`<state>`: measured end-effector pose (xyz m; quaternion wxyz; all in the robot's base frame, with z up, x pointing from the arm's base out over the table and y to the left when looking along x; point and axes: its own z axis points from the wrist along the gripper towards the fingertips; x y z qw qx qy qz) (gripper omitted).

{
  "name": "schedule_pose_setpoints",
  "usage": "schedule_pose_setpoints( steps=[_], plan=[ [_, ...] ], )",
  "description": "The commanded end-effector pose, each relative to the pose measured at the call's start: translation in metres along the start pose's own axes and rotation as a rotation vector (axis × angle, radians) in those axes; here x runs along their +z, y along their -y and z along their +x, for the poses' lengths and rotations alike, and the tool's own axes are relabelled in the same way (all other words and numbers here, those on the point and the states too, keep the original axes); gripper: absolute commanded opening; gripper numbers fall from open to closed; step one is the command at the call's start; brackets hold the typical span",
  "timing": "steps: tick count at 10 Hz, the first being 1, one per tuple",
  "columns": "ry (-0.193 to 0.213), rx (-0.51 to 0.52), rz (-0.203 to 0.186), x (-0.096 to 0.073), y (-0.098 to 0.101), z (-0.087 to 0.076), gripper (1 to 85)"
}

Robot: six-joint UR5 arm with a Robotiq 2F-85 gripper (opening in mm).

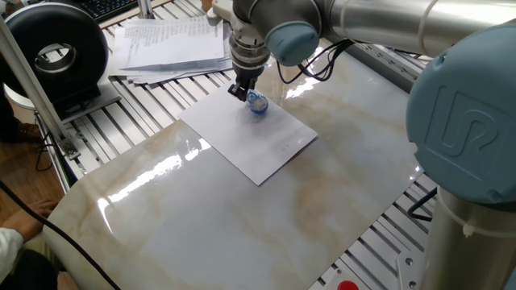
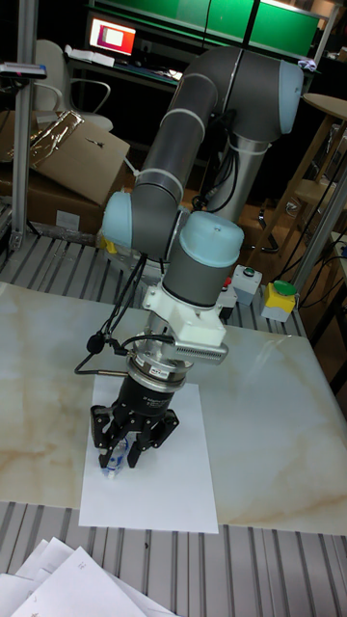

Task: Use the correction tape on paper

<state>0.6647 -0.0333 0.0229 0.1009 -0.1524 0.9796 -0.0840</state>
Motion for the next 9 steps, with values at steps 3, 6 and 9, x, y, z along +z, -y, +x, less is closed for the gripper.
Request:
schedule_pose_setpoints(
  steps=[3,6,9],
  plan=[
    [0.013,0.050,-0.156,-0.008,-0.037,-0.008,46.3],
    [0.001,-0.047,-0.270,-0.033,-0.042,-0.001,49.0],
    [0.005,-0.065,-0.330,-0.039,-0.049,0.001,49.7]
  ],
)
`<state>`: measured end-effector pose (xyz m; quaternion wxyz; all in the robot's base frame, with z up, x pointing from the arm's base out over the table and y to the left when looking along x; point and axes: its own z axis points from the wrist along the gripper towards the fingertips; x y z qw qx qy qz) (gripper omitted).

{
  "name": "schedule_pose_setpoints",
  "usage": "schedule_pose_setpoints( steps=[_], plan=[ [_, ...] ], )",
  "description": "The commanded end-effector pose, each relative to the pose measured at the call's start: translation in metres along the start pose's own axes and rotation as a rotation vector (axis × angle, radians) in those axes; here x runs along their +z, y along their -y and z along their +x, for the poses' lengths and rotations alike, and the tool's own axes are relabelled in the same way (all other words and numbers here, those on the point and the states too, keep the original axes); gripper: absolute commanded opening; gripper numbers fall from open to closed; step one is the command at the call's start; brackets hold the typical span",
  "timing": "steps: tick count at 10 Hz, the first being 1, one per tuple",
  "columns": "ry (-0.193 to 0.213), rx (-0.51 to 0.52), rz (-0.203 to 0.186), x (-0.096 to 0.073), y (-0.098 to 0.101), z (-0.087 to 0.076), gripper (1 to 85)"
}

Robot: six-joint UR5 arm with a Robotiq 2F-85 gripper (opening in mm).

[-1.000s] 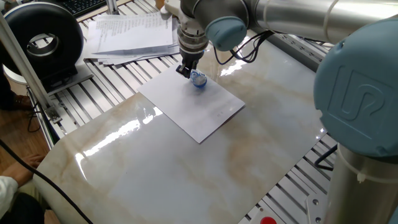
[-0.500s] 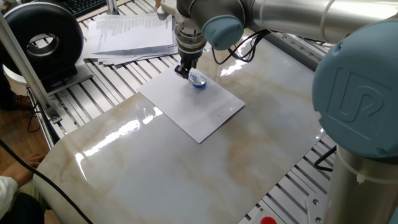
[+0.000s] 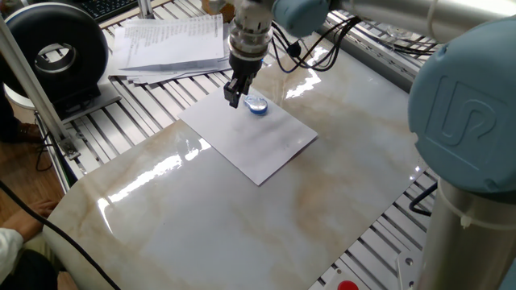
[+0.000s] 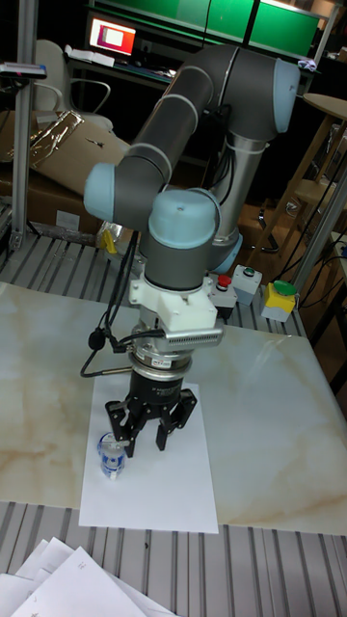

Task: Use the correction tape on paper

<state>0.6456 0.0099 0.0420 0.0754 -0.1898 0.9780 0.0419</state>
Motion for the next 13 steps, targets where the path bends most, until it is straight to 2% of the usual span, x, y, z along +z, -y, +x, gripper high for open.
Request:
schedule_pose_setpoints(
  steps=[1,3,4,5,6,7,8,9,10,11,12,13],
  plan=[
    [0.013,-0.012,-0.069,-0.007,-0.008,0.001,49.7],
    [0.011,0.023,-0.065,-0.007,-0.004,0.006,49.7],
    [0.000,0.026,-0.030,-0.008,0.005,0.009,48.7],
    [-0.001,0.036,-0.011,-0.008,0.009,0.008,47.7],
    [-0.002,0.036,0.026,-0.012,0.011,0.003,47.0],
    [-0.022,0.060,0.077,-0.014,0.021,0.007,47.0],
    [-0.029,0.101,0.084,-0.014,0.023,0.009,45.3],
    [-0.017,0.164,0.051,-0.014,0.014,0.006,45.3],
    [-0.014,0.229,-0.002,-0.013,0.000,0.004,45.3],
    [-0.007,0.277,-0.095,-0.014,-0.023,-0.001,46.3],
    [0.009,0.246,-0.118,-0.015,-0.029,-0.005,49.3],
    [-0.002,0.197,-0.091,-0.014,-0.022,-0.001,49.3]
  ],
)
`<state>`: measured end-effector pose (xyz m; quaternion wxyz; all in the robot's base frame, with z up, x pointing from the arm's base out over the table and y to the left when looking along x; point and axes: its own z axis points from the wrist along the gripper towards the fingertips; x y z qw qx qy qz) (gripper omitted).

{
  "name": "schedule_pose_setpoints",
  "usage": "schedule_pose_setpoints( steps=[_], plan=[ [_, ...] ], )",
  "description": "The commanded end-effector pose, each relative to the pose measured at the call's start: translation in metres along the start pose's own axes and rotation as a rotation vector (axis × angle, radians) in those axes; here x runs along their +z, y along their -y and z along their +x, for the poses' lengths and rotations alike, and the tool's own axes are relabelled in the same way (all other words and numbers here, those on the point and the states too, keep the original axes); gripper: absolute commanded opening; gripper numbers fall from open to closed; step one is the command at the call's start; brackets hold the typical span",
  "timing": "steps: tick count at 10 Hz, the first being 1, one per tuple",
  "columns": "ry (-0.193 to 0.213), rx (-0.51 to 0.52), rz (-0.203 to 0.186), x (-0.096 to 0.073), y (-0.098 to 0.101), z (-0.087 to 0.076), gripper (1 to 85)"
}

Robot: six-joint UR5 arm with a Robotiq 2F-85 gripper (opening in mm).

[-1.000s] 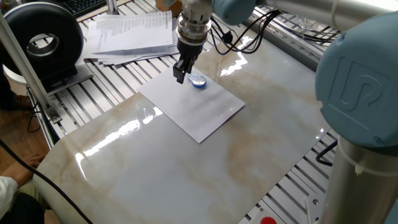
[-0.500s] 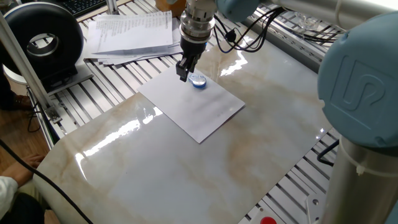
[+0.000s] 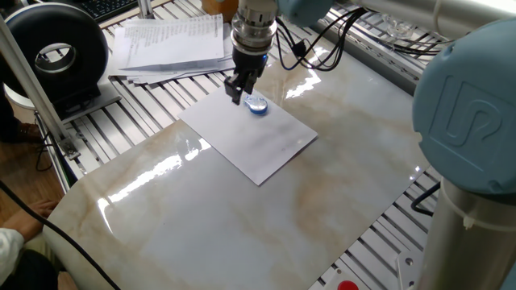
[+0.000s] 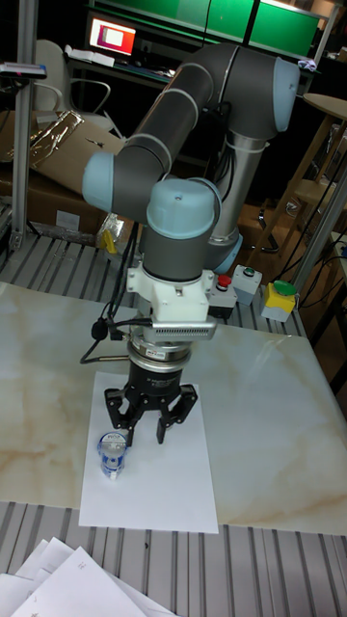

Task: Use the correction tape on paper

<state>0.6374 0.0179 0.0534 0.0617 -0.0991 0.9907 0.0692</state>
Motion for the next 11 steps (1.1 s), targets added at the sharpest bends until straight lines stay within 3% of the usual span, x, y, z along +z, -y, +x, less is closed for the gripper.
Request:
schedule_pose_setpoints(
  steps=[1,2,6,7,8,9,11],
  plan=[
    [-0.006,-0.016,-0.047,-0.002,-0.012,0.001,49.7],
    [-0.006,-0.047,-0.052,-0.002,-0.013,0.001,50.3],
    [0.021,-0.152,-0.062,0.011,0.026,0.010,52.7],
    [0.020,-0.163,-0.042,0.010,0.035,0.012,52.7],
    [0.029,-0.190,0.008,0.011,0.051,0.012,52.0],
    [0.027,-0.179,0.010,0.012,0.052,0.013,51.7],
    [-0.007,-0.113,0.068,0.007,0.058,0.018,51.7]
  ],
)
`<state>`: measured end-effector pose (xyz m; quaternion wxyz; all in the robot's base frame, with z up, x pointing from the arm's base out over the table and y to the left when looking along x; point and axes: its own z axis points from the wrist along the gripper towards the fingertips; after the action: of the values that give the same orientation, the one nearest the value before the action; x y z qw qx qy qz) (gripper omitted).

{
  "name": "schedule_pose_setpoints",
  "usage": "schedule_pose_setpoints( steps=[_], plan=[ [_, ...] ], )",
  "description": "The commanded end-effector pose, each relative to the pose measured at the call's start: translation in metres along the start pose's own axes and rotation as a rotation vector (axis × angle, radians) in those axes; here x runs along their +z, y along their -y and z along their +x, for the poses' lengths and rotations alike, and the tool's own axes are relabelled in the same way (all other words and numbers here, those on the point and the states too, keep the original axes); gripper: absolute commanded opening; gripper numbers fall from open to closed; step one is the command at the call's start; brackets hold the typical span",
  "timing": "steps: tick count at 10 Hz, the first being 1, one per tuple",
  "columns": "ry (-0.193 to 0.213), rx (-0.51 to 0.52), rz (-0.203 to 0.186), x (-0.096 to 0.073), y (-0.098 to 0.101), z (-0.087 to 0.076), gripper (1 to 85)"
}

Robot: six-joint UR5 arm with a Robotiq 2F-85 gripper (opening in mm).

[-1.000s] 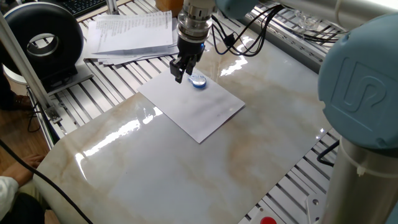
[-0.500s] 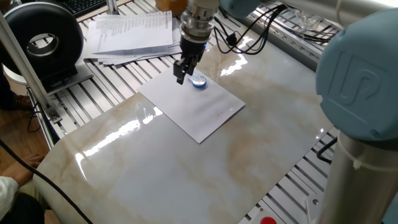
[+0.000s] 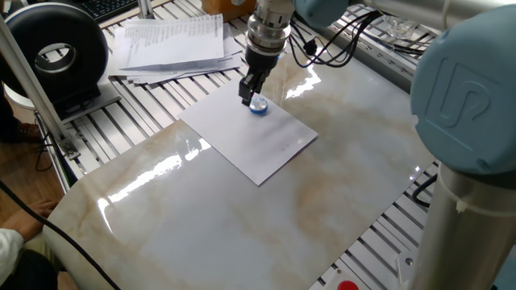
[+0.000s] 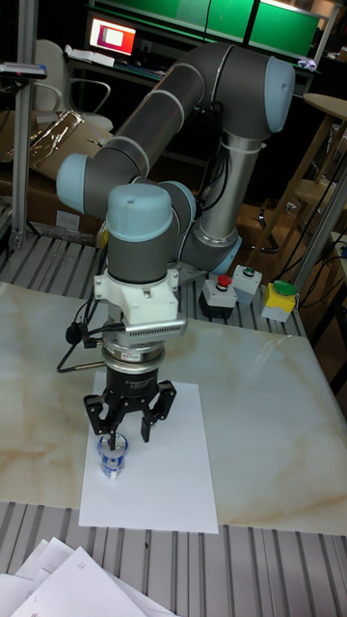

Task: Use the correction tape on paper

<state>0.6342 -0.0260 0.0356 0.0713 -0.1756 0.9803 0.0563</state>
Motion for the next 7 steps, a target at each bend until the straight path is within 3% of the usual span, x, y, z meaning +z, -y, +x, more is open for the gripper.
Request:
schedule_pose_setpoints(
  steps=[1,3,6,7],
  plan=[
    [-0.019,0.126,0.035,-0.003,0.009,0.006,50.0],
    [0.024,0.201,-0.027,-0.003,-0.006,-0.006,50.7],
    [-0.001,0.128,-0.006,-0.003,-0.001,0.001,51.0],
    [0.002,0.113,-0.021,-0.001,0.004,0.000,51.0]
  ],
)
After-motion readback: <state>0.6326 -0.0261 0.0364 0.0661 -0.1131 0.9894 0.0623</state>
